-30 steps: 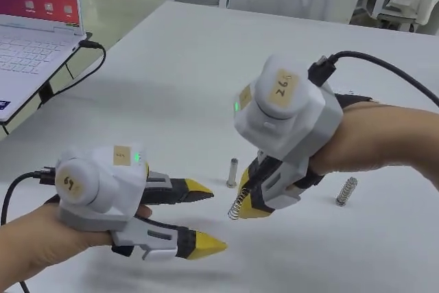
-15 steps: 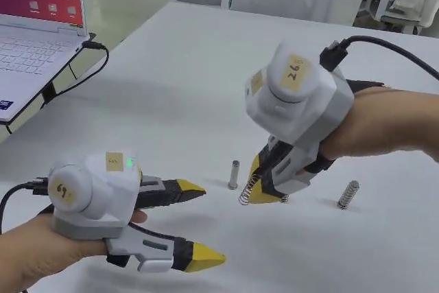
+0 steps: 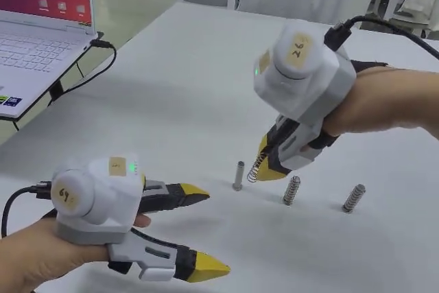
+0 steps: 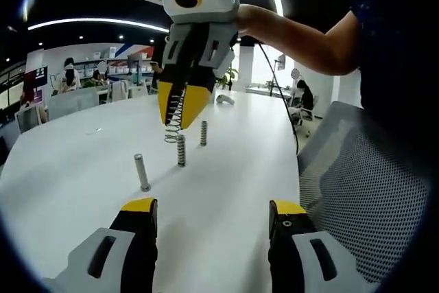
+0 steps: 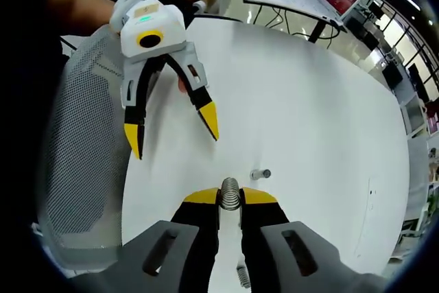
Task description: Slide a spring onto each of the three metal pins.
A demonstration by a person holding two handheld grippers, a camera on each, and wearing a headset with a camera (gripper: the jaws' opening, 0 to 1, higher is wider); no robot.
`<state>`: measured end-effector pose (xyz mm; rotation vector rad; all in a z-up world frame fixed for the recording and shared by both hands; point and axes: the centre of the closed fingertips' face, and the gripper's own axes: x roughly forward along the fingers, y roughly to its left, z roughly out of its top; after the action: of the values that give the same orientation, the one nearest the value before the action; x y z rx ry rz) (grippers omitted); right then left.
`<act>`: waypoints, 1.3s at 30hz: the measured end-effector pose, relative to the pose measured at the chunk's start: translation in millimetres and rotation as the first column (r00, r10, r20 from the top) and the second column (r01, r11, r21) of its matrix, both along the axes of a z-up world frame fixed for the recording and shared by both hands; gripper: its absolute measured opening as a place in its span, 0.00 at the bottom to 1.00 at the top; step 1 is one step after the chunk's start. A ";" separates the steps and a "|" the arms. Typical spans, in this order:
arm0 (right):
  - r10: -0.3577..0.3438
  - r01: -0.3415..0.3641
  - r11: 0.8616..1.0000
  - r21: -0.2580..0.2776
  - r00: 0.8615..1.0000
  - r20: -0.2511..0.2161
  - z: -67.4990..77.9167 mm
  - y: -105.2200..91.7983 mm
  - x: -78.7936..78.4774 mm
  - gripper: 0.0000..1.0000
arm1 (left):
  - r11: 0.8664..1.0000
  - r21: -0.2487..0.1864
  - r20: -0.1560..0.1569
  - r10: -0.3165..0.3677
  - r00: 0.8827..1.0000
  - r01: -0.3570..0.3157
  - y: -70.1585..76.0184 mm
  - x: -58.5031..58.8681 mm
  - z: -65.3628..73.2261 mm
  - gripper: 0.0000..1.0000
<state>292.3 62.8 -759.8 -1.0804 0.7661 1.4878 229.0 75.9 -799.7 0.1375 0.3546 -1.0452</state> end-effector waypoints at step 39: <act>-0.039 0.036 0.997 -0.073 0.998 -0.040 -26.9 19.5 45.8 0.09 | 1.000 -0.011 0.004 -0.005 1.000 0.005 -0.6 -0.9 0.1 0.57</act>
<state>338.1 82.4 -786.7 -1.0866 0.8708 1.4641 228.1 75.3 -799.6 0.1313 0.3449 -1.0517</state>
